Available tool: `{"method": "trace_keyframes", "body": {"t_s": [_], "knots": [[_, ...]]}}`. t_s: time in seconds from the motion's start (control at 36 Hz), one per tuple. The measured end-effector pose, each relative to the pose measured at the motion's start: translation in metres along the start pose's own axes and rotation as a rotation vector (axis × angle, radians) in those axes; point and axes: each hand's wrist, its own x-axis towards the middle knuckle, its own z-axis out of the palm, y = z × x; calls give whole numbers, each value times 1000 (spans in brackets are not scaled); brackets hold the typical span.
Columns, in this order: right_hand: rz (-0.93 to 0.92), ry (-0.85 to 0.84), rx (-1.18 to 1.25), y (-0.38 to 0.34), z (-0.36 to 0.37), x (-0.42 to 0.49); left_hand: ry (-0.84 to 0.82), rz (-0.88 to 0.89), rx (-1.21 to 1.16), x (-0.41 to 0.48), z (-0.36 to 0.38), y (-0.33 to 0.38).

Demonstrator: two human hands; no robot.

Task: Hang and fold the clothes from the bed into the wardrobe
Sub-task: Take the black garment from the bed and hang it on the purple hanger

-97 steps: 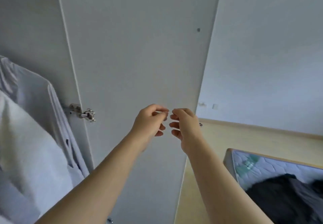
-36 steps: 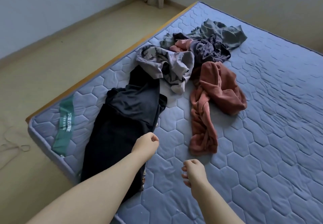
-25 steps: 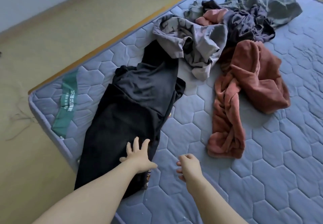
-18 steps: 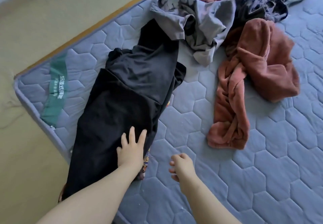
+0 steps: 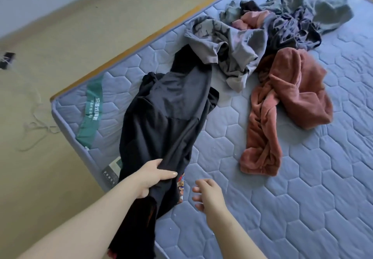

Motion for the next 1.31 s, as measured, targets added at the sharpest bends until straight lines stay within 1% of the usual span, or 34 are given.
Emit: {"method": "trace_keyframes", "body": {"t_s": [0.11, 0.22, 0.28, 0.42, 0.44, 0.53, 0.58, 0.64, 0.78, 0.94, 1.03, 1.11, 1.17, 1.22, 1.25, 1.31], "knots": [[-104, -66, 32, -20, 9, -42, -94, 38, -199, -41, 10, 27], [-231, -87, 47, -32, 13, -85, -181, 48, -329, -89, 10, 67], [-307, -106, 59, -37, 15, -102, -182, 103, -416, -111, 11, 88], [-548, -196, 70, -44, 19, -160, -108, 282, -609, -179, 13, 124], [-624, -226, 35, -46, 17, -172, -100, 307, -624, -192, 14, 129], [-810, -263, -193, -48, 10, -204, -97, 403, -669, -231, 20, 139], [-880, -193, -345, -48, 6, -221, -112, 459, -716, -252, 25, 145], [-934, -88, -391, -49, -1, -233, -139, 502, -737, -273, 31, 151], [-1038, -53, -104, -59, -25, -276, -176, 616, -744, -338, 52, 160], [-1160, 19, 258, -89, -56, -337, -256, 777, -769, -391, 60, 173], [-1236, 80, 347, -99, -67, -366, -370, 853, -807, -420, 68, 174], [-1318, 147, 374, -105, -75, -387, -425, 936, -835, -439, 71, 172], [-1341, 171, 374, -106, -78, -395, -411, 981, -843, -443, 69, 167], [-1336, 185, 366, -102, -80, -394, -349, 975, -825, -442, 68, 161], [-1319, 196, 356, -99, -81, -392, -299, 944, -805, -438, 67, 157], [-1259, 217, 314, -88, -80, -379, -190, 824, -765, -423, 67, 147]]}}
